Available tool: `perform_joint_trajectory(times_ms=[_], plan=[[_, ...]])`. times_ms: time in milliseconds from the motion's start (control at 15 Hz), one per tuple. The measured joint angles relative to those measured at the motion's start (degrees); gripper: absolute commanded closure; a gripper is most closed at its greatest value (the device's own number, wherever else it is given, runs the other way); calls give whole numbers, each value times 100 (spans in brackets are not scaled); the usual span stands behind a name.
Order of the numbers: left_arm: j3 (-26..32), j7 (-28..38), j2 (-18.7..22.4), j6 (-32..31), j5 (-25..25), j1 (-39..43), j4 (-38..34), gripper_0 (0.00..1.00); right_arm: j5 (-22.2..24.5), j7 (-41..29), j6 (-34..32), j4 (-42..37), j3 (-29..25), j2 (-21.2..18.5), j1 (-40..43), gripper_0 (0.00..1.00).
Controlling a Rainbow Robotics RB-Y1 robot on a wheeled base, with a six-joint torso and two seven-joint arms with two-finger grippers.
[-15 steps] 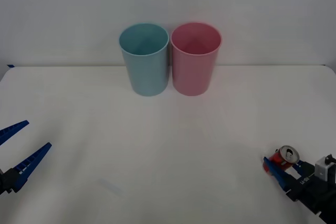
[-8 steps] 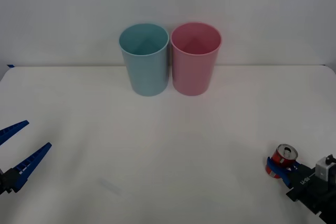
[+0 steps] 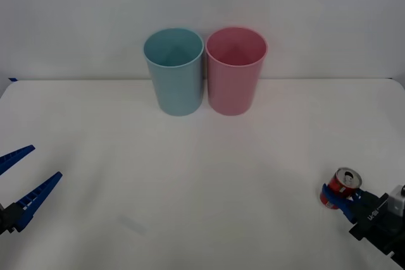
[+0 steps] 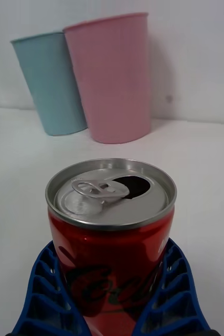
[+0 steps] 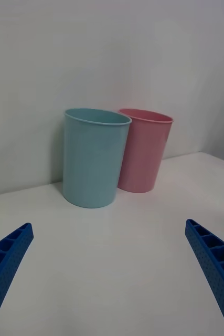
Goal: Grasp the object on the table and drop it into the matching bin: aluminum can to the light blue bin, PET bottle to the pink bin.
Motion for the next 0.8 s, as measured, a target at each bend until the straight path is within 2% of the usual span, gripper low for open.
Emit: perform_joint_trajectory(times_ms=[533,800], plan=[[0,0,0,0,0,0,0,0,-13,-219,-788,-816,-129,-21,1,100],[0,0,0,0,0,0,0,0,-19,-697,-1095,-1417,-59,-39,4,100]])
